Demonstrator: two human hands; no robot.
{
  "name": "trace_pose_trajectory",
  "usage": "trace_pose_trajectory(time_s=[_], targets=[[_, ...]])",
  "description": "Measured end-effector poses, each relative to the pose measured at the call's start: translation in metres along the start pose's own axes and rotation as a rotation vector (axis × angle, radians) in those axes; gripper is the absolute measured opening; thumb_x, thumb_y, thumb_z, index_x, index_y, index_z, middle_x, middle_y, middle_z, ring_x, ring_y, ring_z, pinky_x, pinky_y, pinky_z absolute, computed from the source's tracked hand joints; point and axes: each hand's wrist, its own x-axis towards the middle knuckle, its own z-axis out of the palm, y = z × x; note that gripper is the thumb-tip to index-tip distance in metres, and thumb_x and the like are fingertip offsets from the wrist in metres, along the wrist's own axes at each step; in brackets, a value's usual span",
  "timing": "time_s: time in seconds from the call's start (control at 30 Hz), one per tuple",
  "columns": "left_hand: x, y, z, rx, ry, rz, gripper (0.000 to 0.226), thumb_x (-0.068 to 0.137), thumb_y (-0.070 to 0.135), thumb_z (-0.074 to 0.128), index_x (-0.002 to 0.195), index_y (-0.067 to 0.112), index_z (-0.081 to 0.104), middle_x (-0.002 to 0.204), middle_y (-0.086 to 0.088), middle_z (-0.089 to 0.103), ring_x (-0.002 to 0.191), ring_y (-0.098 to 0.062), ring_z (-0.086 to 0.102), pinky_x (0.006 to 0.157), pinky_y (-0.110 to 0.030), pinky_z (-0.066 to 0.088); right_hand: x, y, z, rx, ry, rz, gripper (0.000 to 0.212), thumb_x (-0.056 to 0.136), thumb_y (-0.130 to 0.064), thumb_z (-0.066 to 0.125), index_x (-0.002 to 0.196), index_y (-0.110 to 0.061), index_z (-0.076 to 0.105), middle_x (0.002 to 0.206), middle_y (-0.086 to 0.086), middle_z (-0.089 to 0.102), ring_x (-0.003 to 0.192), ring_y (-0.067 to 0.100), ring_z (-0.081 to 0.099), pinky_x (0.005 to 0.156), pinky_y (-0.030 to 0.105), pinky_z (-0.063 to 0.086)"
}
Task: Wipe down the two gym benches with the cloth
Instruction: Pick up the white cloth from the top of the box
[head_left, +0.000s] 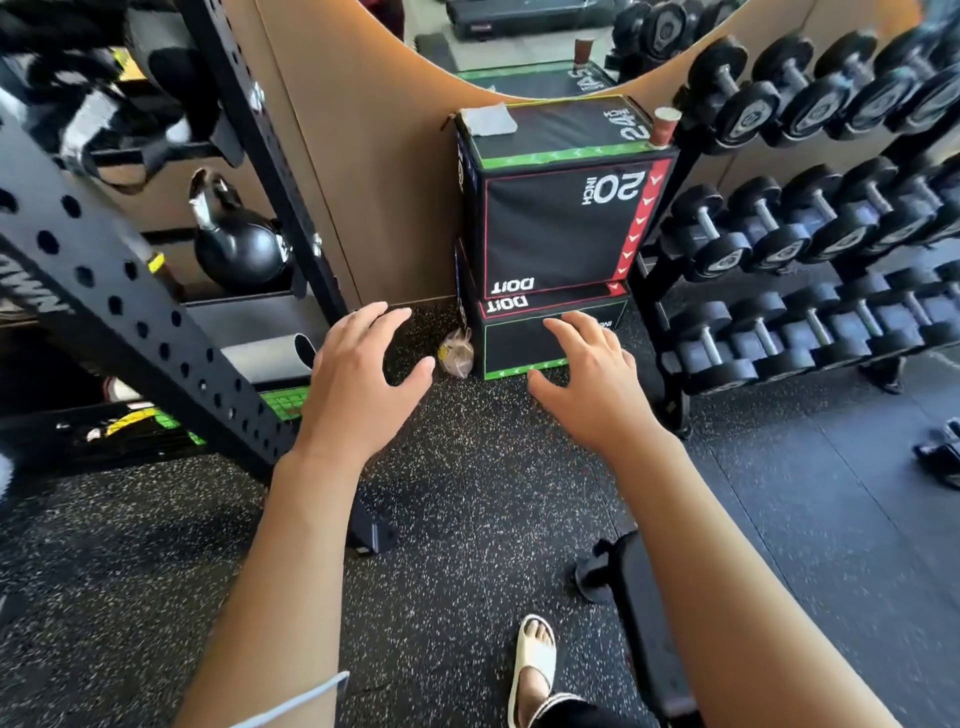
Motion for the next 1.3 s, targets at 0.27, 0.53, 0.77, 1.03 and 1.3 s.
trace_pose_trajectory(time_s=[0.27, 0.53, 0.77, 1.03, 1.3], targets=[[0.095, 0.04, 0.043, 0.019, 0.014, -0.007, 0.058, 0.098, 0.045, 0.064, 0.152, 0.026, 0.051, 0.16, 0.004, 0.045, 0.152, -0.017, 0.033, 0.126, -0.049, 0.03, 0.099, 0.063, -0.015, 0.051, 0.006, -0.041, 0.067, 0.093, -0.051, 0.061, 0.153, -0.024, 0.046, 0.16, -0.001, 0.039, 0.148, 0.025, 0.034, 0.115, 0.055, 0.034], [0.169, 0.054, 0.074, 0.033, -0.009, -0.008, 0.058, 0.098, 0.046, 0.064, 0.152, 0.03, 0.051, 0.162, 0.006, 0.043, 0.152, -0.015, 0.031, 0.127, -0.047, 0.028, 0.17, 0.099, -0.015, 0.097, 0.008, -0.038, 0.065, 0.093, -0.049, 0.062, 0.151, -0.025, 0.047, 0.157, -0.004, 0.041, 0.145, 0.023, 0.036, 0.113, 0.053, 0.036], [0.259, 0.041, 0.101, 0.011, -0.027, 0.019, 0.057, 0.098, 0.044, 0.065, 0.152, 0.029, 0.052, 0.161, 0.005, 0.044, 0.152, -0.016, 0.032, 0.126, -0.048, 0.03, 0.249, 0.116, -0.001, 0.094, -0.008, 0.001, 0.065, 0.093, -0.048, 0.063, 0.152, -0.025, 0.047, 0.157, -0.004, 0.04, 0.146, 0.022, 0.035, 0.115, 0.053, 0.036], [0.392, 0.015, 0.121, -0.034, -0.067, 0.055, 0.058, 0.098, 0.046, 0.063, 0.153, 0.029, 0.051, 0.161, 0.007, 0.043, 0.152, -0.014, 0.03, 0.126, -0.046, 0.029, 0.372, 0.113, 0.013, 0.036, -0.029, 0.048, 0.066, 0.094, -0.047, 0.064, 0.153, -0.024, 0.047, 0.158, -0.003, 0.041, 0.146, 0.024, 0.035, 0.115, 0.052, 0.037], [0.507, -0.009, 0.14, -0.055, -0.112, 0.074, 0.06, 0.098, 0.047, 0.062, 0.154, 0.027, 0.05, 0.162, 0.004, 0.042, 0.153, -0.017, 0.03, 0.127, -0.048, 0.028, 0.483, 0.105, 0.026, 0.013, -0.034, 0.066, 0.065, 0.096, -0.047, 0.062, 0.155, -0.024, 0.045, 0.16, -0.003, 0.038, 0.147, 0.023, 0.033, 0.117, 0.051, 0.035]])
